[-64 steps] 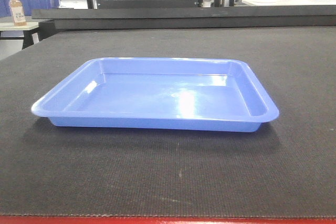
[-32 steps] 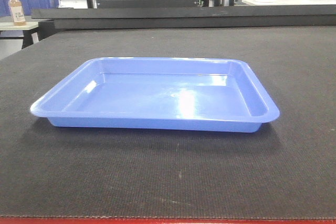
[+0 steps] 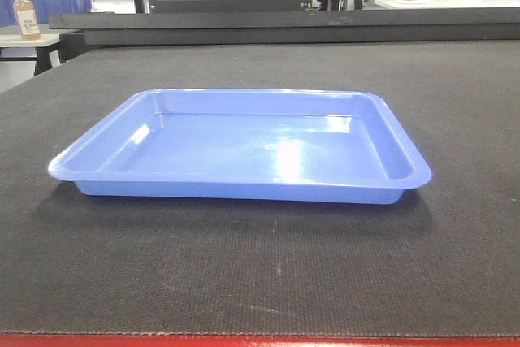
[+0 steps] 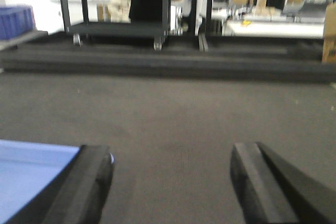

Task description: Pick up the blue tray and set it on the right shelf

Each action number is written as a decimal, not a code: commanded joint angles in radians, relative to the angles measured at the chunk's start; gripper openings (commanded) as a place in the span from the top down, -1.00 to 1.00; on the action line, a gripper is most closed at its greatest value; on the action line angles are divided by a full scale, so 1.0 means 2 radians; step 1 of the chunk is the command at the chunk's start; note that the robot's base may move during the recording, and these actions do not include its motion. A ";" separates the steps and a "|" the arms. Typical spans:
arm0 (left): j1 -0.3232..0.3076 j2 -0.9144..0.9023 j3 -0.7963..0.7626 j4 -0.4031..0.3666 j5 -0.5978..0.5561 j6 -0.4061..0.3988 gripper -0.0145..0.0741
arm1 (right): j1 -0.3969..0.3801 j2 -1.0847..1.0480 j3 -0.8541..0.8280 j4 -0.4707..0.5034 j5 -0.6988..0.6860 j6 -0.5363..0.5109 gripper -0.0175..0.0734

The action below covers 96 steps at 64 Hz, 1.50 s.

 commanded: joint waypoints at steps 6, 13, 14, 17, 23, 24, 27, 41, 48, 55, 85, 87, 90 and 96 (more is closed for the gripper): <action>-0.055 0.082 -0.064 -0.070 -0.009 0.103 -0.15 | 0.046 0.085 -0.070 0.006 -0.012 -0.005 -0.77; -0.109 0.142 -0.099 -0.080 0.026 0.109 -0.15 | 0.106 0.156 -0.132 0.009 0.052 -0.005 -0.76; -0.116 0.153 -0.105 -0.080 0.032 0.109 -0.15 | 0.113 0.165 -0.140 0.009 0.060 -0.005 -0.76; -0.130 0.181 -0.120 -0.080 0.045 0.107 -0.15 | 0.138 0.200 -0.167 0.009 0.089 -0.005 -0.76; -0.140 0.248 -0.157 -0.080 0.071 0.087 -0.15 | 0.175 0.272 -0.223 0.009 0.138 -0.004 -0.76; -0.140 0.257 -0.163 -0.080 0.075 0.083 -0.15 | 0.181 0.283 -0.235 0.009 0.145 -0.003 -0.76; -0.140 0.292 -0.187 -0.075 0.094 0.073 -0.15 | 0.188 0.325 -0.264 0.009 0.173 0.010 -0.76; -0.140 0.432 -0.293 0.069 0.191 -0.035 -0.15 | 0.189 0.493 -0.402 -0.041 0.278 0.125 -0.76; -0.138 0.497 -0.343 0.102 0.231 -0.093 -0.15 | 0.189 0.558 -0.450 -0.093 0.319 0.202 -0.76; -0.138 0.549 -0.385 0.081 0.246 -0.104 -0.15 | 0.189 0.611 -0.478 -0.105 0.335 0.243 -0.76; -0.120 0.669 -0.424 0.010 0.217 -0.104 -0.15 | 0.186 0.717 -0.484 -0.105 0.305 0.257 -0.76; -0.118 0.671 -0.424 0.008 0.216 -0.104 -0.15 | 0.186 0.722 -0.484 -0.105 0.301 0.257 -0.76; -0.115 0.677 -0.424 0.006 0.214 -0.104 -0.15 | 0.186 0.728 -0.484 -0.105 0.296 0.257 -0.76; -0.114 0.685 -0.423 0.002 0.208 -0.100 -0.15 | 0.186 0.742 -0.484 -0.105 0.293 0.257 -0.76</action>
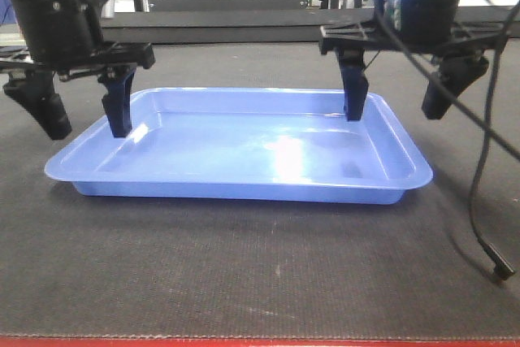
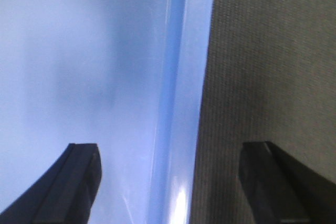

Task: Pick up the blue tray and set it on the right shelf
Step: 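Lower both grippers onto opposite rims of the blue tray and close, then lift the blue tray off the table with both grippers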

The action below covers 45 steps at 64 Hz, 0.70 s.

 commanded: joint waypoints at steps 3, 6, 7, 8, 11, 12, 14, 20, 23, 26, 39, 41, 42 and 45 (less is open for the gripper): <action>0.002 -0.019 -0.016 -0.009 -0.019 0.000 -0.15 | -0.004 -0.007 -0.017 -0.011 -0.021 0.001 -0.76; 0.002 -0.017 -0.016 -0.009 -0.022 0.000 -0.15 | -0.004 0.000 -0.017 -0.011 -0.023 0.001 -0.76; 0.002 -0.017 -0.016 -0.009 -0.022 0.000 -0.15 | -0.004 0.001 -0.017 -0.011 -0.023 0.001 -0.76; 0.002 -0.017 -0.016 -0.009 -0.023 0.000 -0.15 | -0.004 0.003 -0.017 -0.011 -0.023 0.000 -0.76; 0.002 -0.016 -0.016 -0.010 -0.025 0.000 -0.15 | -0.004 0.007 -0.017 -0.011 -0.024 0.000 -0.76; 0.002 -0.016 -0.016 -0.010 -0.026 0.000 -0.15 | -0.004 0.009 -0.017 -0.011 -0.024 0.000 -0.76; 0.002 -0.014 -0.016 -0.010 -0.027 0.000 -0.15 | -0.004 0.012 -0.017 -0.011 -0.025 0.000 -0.75; 0.002 -0.009 -0.016 -0.012 -0.026 0.000 -0.14 | -0.004 0.021 -0.017 -0.011 -0.025 -0.003 -0.64; 0.002 -0.008 -0.016 -0.013 -0.022 0.000 -0.12 | -0.004 0.022 -0.017 -0.011 -0.024 -0.004 -0.50; 0.002 -0.006 -0.016 -0.013 -0.020 0.000 -0.07 | -0.004 0.022 -0.016 -0.011 -0.024 -0.004 -0.27; 0.002 -0.002 -0.016 -0.017 -0.018 0.000 0.55 | -0.004 0.022 -0.017 -0.011 -0.020 -0.004 0.50; 0.002 -0.002 -0.017 -0.017 -0.016 0.000 0.76 | -0.004 0.021 -0.017 -0.011 -0.018 -0.004 0.48; 0.002 -0.002 -0.017 -0.017 -0.015 0.000 0.81 | -0.004 0.020 -0.017 -0.011 -0.017 -0.004 0.49; 0.002 -0.003 -0.021 -0.017 -0.005 0.000 0.75 | -0.004 0.017 -0.017 -0.011 -0.015 -0.004 0.49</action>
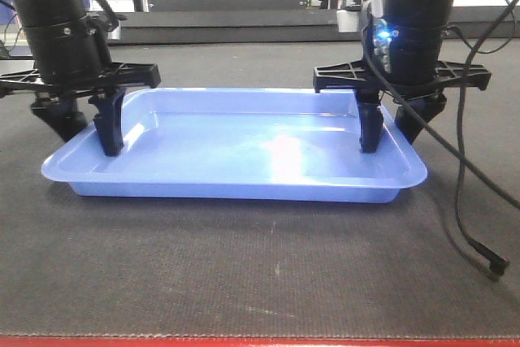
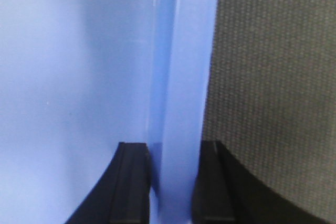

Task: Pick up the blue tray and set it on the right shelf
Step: 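Lift the blue tray off the table with both grippers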

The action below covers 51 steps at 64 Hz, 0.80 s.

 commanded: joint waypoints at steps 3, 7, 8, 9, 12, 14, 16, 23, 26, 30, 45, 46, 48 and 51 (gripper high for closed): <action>0.001 -0.028 -0.027 -0.003 0.020 0.000 0.74 | -0.001 -0.037 -0.013 -0.014 0.004 -0.005 0.49; 0.001 -0.034 -0.037 -0.003 0.039 0.000 0.78 | -0.001 -0.050 -0.013 -0.014 0.007 -0.005 0.49; 0.001 -0.035 -0.040 -0.003 0.046 0.000 0.78 | -0.001 -0.053 -0.013 -0.014 0.008 -0.005 0.49; 0.001 -0.037 -0.043 -0.003 0.050 0.000 0.78 | -0.001 -0.057 -0.013 -0.014 0.008 -0.005 0.49; 0.001 -0.046 -0.049 -0.003 0.061 0.000 0.78 | -0.001 -0.070 -0.013 -0.014 0.012 -0.005 0.49; 0.001 -0.053 -0.052 -0.003 0.074 0.000 0.78 | -0.001 -0.079 -0.013 -0.014 0.015 -0.005 0.49; 0.000 -0.063 -0.053 -0.003 0.082 0.001 0.78 | -0.001 -0.092 -0.013 -0.014 0.018 -0.006 0.49; -0.006 -0.106 -0.040 0.002 0.093 0.016 0.78 | -0.001 -0.130 -0.011 -0.015 0.036 -0.018 0.49; -0.009 -0.129 -0.031 0.002 0.091 0.016 0.78 | 0.000 -0.146 -0.010 -0.015 0.044 -0.029 0.49; -0.009 -0.156 -0.016 0.002 0.091 0.015 0.78 | 0.000 -0.170 -0.006 -0.015 0.052 -0.037 0.49; -0.042 -0.236 0.032 0.001 0.117 0.006 0.78 | 0.011 -0.250 0.035 -0.014 0.069 -0.038 0.49; -0.046 -0.240 0.034 0.001 0.118 0.003 0.78 | 0.013 -0.254 0.039 -0.014 0.070 -0.038 0.49; -0.052 -0.246 0.035 0.002 0.121 -0.002 0.78 | 0.017 -0.261 0.046 -0.014 0.072 -0.038 0.49; -0.064 -0.254 0.040 0.005 0.126 -0.006 0.78 | 0.023 -0.276 0.056 -0.014 0.077 -0.038 0.49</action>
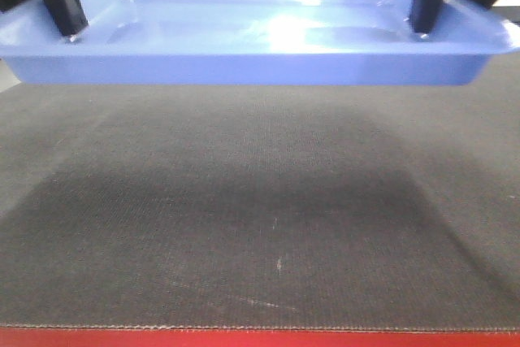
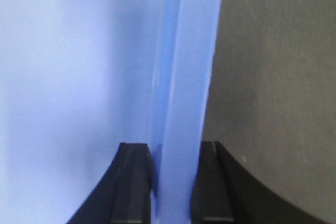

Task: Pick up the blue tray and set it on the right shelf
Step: 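Lift the blue tray off the table with both grippers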

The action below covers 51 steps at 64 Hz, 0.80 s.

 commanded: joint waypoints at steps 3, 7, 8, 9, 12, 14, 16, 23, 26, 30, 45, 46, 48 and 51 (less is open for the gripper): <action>-0.032 -0.043 -0.002 0.017 0.039 0.004 0.78 | 0.015 -0.057 0.015 -0.020 -0.010 -0.011 0.49; -0.044 -0.046 -0.002 0.017 0.057 -0.007 0.78 | 0.021 -0.074 0.025 -0.020 -0.009 -0.011 0.49; -0.047 -0.047 -0.002 0.017 0.063 -0.007 0.78 | 0.023 -0.078 0.029 -0.020 -0.009 -0.011 0.49; -0.050 -0.048 -0.002 0.017 0.067 -0.007 0.78 | 0.024 -0.082 0.031 -0.020 -0.009 -0.011 0.49; -0.060 -0.050 -0.002 0.017 0.067 -0.009 0.78 | 0.028 -0.095 0.035 -0.020 -0.006 -0.011 0.49; -0.064 -0.052 -0.002 0.018 0.066 -0.011 0.78 | 0.030 -0.100 0.036 -0.020 -0.005 -0.011 0.49; -0.069 -0.055 -0.002 0.020 0.064 -0.016 0.78 | 0.032 -0.108 0.037 -0.020 -0.004 -0.011 0.49; -0.075 -0.059 -0.002 0.025 0.059 -0.027 0.78 | 0.035 -0.125 0.038 -0.020 -0.003 -0.011 0.49; -0.075 -0.059 -0.002 0.025 0.062 -0.032 0.78 | 0.035 -0.130 0.038 -0.020 -0.003 -0.011 0.49; -0.075 -0.059 -0.002 0.026 0.064 -0.032 0.78 | 0.035 -0.136 0.038 -0.020 -0.003 -0.011 0.49; -0.074 -0.059 -0.002 0.026 0.064 -0.032 0.78 | 0.035 -0.137 0.038 -0.020 -0.001 -0.011 0.49; -0.074 -0.059 -0.002 0.025 0.065 -0.032 0.78 | 0.035 -0.137 0.038 -0.020 0.000 -0.011 0.49; -0.074 -0.059 -0.002 0.025 0.066 -0.032 0.78 | 0.035 -0.137 0.038 -0.020 0.000 -0.011 0.49; -0.074 -0.059 -0.002 0.025 0.066 -0.032 0.78 | 0.035 -0.137 0.038 -0.020 0.000 -0.011 0.49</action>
